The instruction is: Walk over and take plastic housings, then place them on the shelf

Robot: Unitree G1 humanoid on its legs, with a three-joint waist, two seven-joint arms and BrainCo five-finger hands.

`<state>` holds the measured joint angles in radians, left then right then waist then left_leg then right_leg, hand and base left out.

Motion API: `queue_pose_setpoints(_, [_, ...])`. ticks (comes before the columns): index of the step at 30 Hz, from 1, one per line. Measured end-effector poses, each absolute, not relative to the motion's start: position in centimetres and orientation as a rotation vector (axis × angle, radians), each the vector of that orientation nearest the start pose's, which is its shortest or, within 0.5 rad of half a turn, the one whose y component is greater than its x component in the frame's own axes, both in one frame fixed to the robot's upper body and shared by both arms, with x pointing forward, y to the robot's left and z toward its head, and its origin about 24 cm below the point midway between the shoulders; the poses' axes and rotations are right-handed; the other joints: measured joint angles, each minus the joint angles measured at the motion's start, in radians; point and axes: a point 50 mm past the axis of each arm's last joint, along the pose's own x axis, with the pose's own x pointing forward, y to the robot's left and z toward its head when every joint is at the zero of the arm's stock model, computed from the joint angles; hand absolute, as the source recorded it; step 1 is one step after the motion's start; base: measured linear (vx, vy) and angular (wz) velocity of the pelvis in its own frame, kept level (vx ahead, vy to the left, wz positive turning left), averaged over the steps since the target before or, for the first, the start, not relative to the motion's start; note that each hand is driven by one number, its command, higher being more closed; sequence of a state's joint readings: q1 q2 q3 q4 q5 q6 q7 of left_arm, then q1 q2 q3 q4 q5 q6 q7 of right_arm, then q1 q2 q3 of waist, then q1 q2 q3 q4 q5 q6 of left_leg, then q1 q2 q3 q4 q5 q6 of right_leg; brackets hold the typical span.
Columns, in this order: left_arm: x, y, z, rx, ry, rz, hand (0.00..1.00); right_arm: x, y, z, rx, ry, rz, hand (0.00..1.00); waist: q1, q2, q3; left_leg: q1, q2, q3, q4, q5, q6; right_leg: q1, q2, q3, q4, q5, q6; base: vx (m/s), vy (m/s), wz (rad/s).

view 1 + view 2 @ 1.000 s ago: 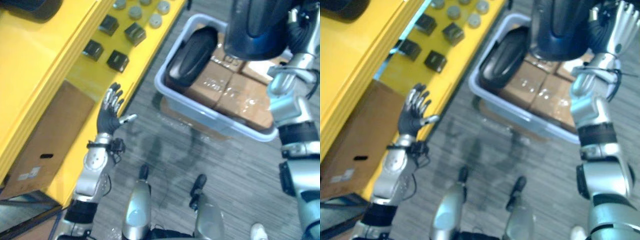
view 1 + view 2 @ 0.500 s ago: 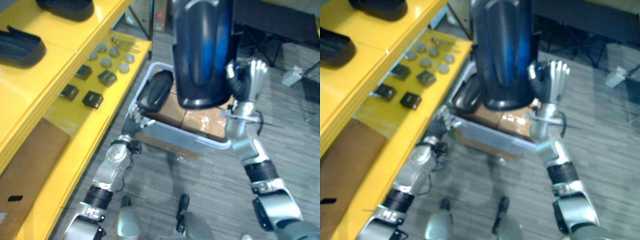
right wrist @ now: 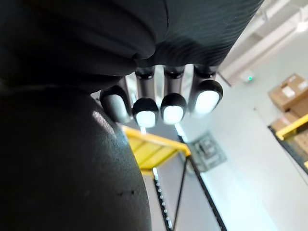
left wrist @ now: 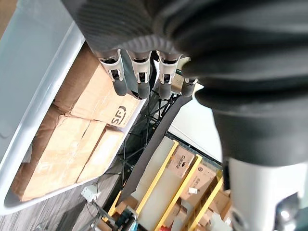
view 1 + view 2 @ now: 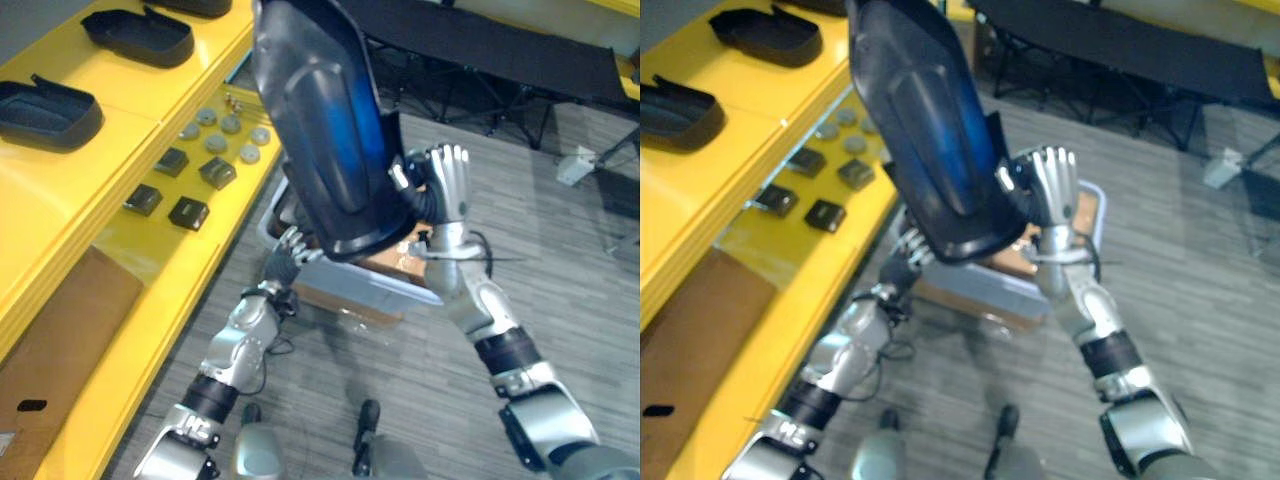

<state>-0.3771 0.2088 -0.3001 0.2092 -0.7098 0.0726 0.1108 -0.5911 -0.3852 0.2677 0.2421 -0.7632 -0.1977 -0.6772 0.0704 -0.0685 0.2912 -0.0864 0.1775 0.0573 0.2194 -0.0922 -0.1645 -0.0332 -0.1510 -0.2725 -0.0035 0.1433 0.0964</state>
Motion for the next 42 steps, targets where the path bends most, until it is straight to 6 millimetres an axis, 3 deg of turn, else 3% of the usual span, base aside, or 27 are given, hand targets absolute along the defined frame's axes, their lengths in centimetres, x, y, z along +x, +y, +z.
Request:
queue_pose_setpoints(9, [31.5,11.1,7.4,-0.397,0.098,-0.133,0.00,32.2,-13.6,16.9,-0.971,-0.902,-0.309,1.00,0.004,-0.009,-0.033,0.002,0.003,-0.001,0.002,-0.001,0.000,0.010,0.005,0.001,-0.014,0.008,-0.001,-0.01,0.003,0.00])
queue_pose_setpoints(17, [30.7,15.3,4.1,-0.395,0.221,0.083,0.00,32.0,-14.1,16.0,-0.981,-0.856,-0.298,1.00,0.006,-0.003,-0.047,0.016,0.010,-0.001,0.000,-0.003,-0.002,0.033,0.016,-0.001,-0.041,0.014,-0.003,-0.03,-0.003,-0.01])
queue_pose_setpoints(23, [30.8,17.0,4.1,-0.363,0.210,0.155,0.00,31.9,-14.2,15.5,-0.986,-0.838,-0.290,1.00,0.020,-0.003,-0.047,0.016,0.008,-0.004,0.000,-0.003,-0.002,0.033,0.015,-0.004,-0.041,0.016,-0.003,0.00,0.000,0.00])
queue_pose_setpoints(25, [30.7,18.4,4.1,-0.288,0.202,0.226,0.00,31.9,-14.2,15.5,-0.987,-0.836,-0.291,1.00,0.020,-0.003,-0.047,0.016,0.007,-0.006,0.001,-0.002,-0.002,0.034,0.014,-0.004,-0.041,0.017,-0.003,0.00,0.000,0.00])
queue_pose_setpoints(28, [30.7,20.2,4.4,-0.326,0.182,0.269,0.00,31.9,-14.6,15.5,-0.988,-0.827,-0.305,1.00,0.024,-0.003,-0.047,0.014,0.004,-0.011,0.001,-0.003,-0.002,0.035,0.012,-0.006,-0.041,0.018,-0.003,0.01,0.019,0.04])
queue_pose_setpoints(36, [31.2,20.1,5.8,-0.673,0.095,0.069,0.00,32.0,-14.6,15.4,-1.005,-0.816,-0.294,1.00,0.026,0.003,-0.046,0.012,0.000,-0.015,0.001,-0.002,-0.002,0.036,0.009,-0.013,-0.042,0.017,-0.003,0.00,0.006,0.01])
queue_pose_setpoints(42, [31.4,18.7,7.9,-0.835,0.029,-0.150,0.00,32.0,-14.6,15.2,-1.008,-0.812,-0.288,1.00,0.024,0.042,-0.064,0.007,-0.012,-0.018,-0.003,0.000,0.002,0.035,-0.003,-0.021,-0.046,0.018,-0.001,0.00,0.003,0.02])
